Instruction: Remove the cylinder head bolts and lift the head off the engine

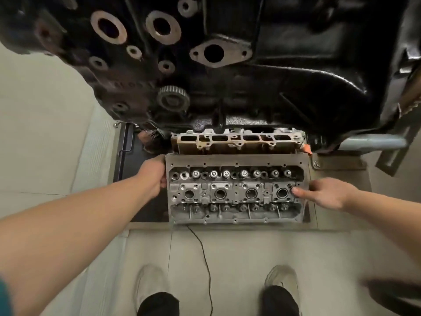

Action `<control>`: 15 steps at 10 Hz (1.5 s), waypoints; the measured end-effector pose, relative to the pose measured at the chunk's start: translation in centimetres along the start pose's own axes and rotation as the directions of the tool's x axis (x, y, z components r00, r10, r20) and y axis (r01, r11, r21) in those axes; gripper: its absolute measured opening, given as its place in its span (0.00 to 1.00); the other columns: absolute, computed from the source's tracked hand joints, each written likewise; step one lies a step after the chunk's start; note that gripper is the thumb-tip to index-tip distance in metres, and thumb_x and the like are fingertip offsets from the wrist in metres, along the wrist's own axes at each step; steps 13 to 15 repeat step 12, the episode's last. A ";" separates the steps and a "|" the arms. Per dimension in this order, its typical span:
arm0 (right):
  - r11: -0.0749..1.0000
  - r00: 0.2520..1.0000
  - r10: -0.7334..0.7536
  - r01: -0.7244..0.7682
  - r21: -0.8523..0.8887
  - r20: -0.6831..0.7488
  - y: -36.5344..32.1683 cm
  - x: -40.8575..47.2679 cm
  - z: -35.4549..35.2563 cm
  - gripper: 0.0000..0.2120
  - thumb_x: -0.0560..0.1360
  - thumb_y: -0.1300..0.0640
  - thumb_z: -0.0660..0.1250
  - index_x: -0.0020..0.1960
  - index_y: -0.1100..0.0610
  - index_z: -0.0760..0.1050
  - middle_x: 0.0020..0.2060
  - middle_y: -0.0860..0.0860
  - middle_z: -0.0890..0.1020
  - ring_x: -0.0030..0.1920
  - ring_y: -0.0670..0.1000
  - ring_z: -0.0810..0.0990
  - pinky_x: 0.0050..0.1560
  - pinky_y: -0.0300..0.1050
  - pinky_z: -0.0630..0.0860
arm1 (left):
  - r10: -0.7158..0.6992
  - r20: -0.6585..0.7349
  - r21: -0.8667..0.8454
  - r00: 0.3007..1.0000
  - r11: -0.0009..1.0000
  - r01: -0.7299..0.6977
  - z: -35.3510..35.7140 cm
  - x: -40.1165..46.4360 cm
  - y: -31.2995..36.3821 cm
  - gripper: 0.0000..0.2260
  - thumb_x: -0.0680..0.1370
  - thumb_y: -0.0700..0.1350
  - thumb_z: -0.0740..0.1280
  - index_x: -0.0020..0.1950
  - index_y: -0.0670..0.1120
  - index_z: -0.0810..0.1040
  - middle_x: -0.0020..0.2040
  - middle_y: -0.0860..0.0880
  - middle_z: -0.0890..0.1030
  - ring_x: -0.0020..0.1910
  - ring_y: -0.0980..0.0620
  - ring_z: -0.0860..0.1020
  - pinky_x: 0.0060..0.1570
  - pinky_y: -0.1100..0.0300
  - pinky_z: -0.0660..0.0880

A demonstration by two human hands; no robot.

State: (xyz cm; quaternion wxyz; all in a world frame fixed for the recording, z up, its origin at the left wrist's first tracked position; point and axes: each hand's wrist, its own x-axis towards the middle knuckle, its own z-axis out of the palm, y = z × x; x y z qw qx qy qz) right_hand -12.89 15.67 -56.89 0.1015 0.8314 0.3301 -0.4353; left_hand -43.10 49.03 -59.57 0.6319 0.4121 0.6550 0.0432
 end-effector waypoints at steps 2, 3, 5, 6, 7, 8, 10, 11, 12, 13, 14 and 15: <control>0.998 0.997 0.042 -0.044 -0.035 -0.060 0.3 4.0 -0.9 0.51 0.64 0.14 0.47 0.62 0.53 0.78 0.57 0.53 0.83 0.55 0.54 0.80 0.55 0.51 0.77 | -0.021 0.039 -0.002 0.999 1.000 0.021 2.1 3.2 0.4 0.15 0.85 0.46 0.59 0.38 0.51 0.73 0.31 0.51 0.73 0.25 0.53 0.65 0.22 0.64 0.55; 0.997 0.994 0.080 -0.080 -0.002 -0.072 0.7 5.8 -0.7 0.53 0.66 0.14 0.49 0.69 0.54 0.76 0.63 0.55 0.82 0.62 0.57 0.81 0.63 0.56 0.78 | -0.031 0.106 -0.077 0.994 0.996 0.040 3.1 4.7 1.0 0.12 0.84 0.47 0.62 0.41 0.51 0.78 0.36 0.49 0.76 0.30 0.51 0.72 0.27 0.60 0.64; 0.998 0.996 0.065 -0.064 0.020 -0.061 1.3 7.5 -0.9 0.52 0.62 0.13 0.51 0.63 0.53 0.79 0.56 0.52 0.82 0.53 0.53 0.80 0.54 0.51 0.76 | 0.025 0.208 -0.250 0.978 0.968 0.029 4.6 6.3 0.7 0.20 0.87 0.45 0.60 0.76 0.40 0.76 0.72 0.37 0.79 0.72 0.36 0.77 0.74 0.39 0.72; 0.998 0.997 0.053 -0.050 0.045 -0.053 1.2 7.7 -0.7 0.52 0.62 0.13 0.51 0.65 0.51 0.79 0.55 0.51 0.82 0.52 0.52 0.79 0.56 0.50 0.76 | 0.061 0.182 -0.230 0.981 0.973 -0.018 4.6 6.9 0.5 0.19 0.86 0.45 0.61 0.75 0.39 0.77 0.70 0.36 0.80 0.70 0.35 0.79 0.72 0.38 0.74; 0.995 0.996 0.069 -0.065 0.069 -0.052 1.1 7.6 -0.6 0.53 0.62 0.13 0.53 0.66 0.52 0.79 0.61 0.53 0.83 0.55 0.53 0.79 0.61 0.52 0.77 | 0.101 0.162 -0.199 0.982 0.978 -0.068 4.3 7.8 0.1 0.18 0.84 0.44 0.65 0.72 0.39 0.80 0.61 0.38 0.83 0.64 0.35 0.82 0.69 0.38 0.76; 0.995 0.995 0.083 -0.080 0.056 -0.060 1.0 7.5 -0.7 0.51 0.64 0.14 0.54 0.66 0.54 0.79 0.61 0.54 0.83 0.55 0.53 0.80 0.59 0.51 0.77 | 0.099 0.123 -0.184 0.987 0.980 -0.075 4.4 8.2 -0.1 0.17 0.82 0.42 0.66 0.69 0.38 0.82 0.65 0.38 0.84 0.67 0.34 0.80 0.70 0.36 0.75; 0.997 0.991 0.075 -0.075 0.007 -0.109 0.5 6.9 -0.2 0.41 0.68 0.17 0.52 0.56 0.51 0.77 0.49 0.50 0.80 0.49 0.51 0.79 0.50 0.48 0.76 | 0.097 0.138 -0.190 0.986 0.979 -0.069 4.4 8.6 -0.3 0.15 0.83 0.44 0.65 0.65 0.40 0.84 0.67 0.36 0.82 0.67 0.34 0.80 0.71 0.35 0.74; 0.997 0.986 0.081 -0.079 0.019 -0.143 0.2 6.7 0.1 0.36 0.69 0.18 0.53 0.50 0.50 0.73 0.47 0.49 0.80 0.48 0.51 0.80 0.47 0.47 0.75 | 0.120 0.096 -0.111 0.988 0.988 -0.109 4.6 8.2 0.1 0.17 0.83 0.53 0.66 0.62 0.44 0.86 0.61 0.39 0.86 0.63 0.35 0.83 0.68 0.38 0.77; 0.997 0.978 0.073 -0.071 0.014 -0.195 0.2 6.5 0.5 0.36 0.68 0.18 0.51 0.45 0.51 0.74 0.41 0.49 0.82 0.42 0.48 0.81 0.37 0.44 0.73 | 0.120 -0.097 0.115 0.988 0.987 -0.108 3.5 8.1 -2.1 0.28 0.86 0.63 0.57 0.68 0.42 0.81 0.63 0.41 0.84 0.64 0.37 0.80 0.72 0.42 0.73; 0.997 0.978 0.073 -0.071 0.014 -0.195 0.2 6.5 0.5 0.36 0.68 0.18 0.51 0.45 0.51 0.74 0.41 0.49 0.82 0.42 0.48 0.81 0.37 0.44 0.73 | 0.120 -0.097 0.115 0.988 0.987 -0.108 3.5 8.1 -2.1 0.28 0.86 0.63 0.57 0.68 0.42 0.81 0.63 0.41 0.84 0.64 0.37 0.80 0.72 0.42 0.73; 0.997 0.978 0.073 -0.071 0.014 -0.195 0.2 6.5 0.5 0.36 0.68 0.18 0.51 0.45 0.51 0.74 0.41 0.49 0.82 0.42 0.48 0.81 0.37 0.44 0.73 | 0.120 -0.097 0.115 0.988 0.987 -0.108 3.5 8.1 -2.1 0.28 0.86 0.63 0.57 0.68 0.42 0.81 0.63 0.41 0.84 0.64 0.37 0.80 0.72 0.42 0.73; 0.997 0.978 0.073 -0.071 0.014 -0.195 0.2 6.5 0.5 0.36 0.68 0.18 0.51 0.45 0.51 0.74 0.41 0.49 0.82 0.42 0.48 0.81 0.37 0.44 0.73 | 0.120 -0.097 0.115 0.988 0.987 -0.108 3.5 8.1 -2.1 0.28 0.86 0.63 0.57 0.68 0.42 0.81 0.63 0.41 0.84 0.64 0.37 0.80 0.72 0.42 0.73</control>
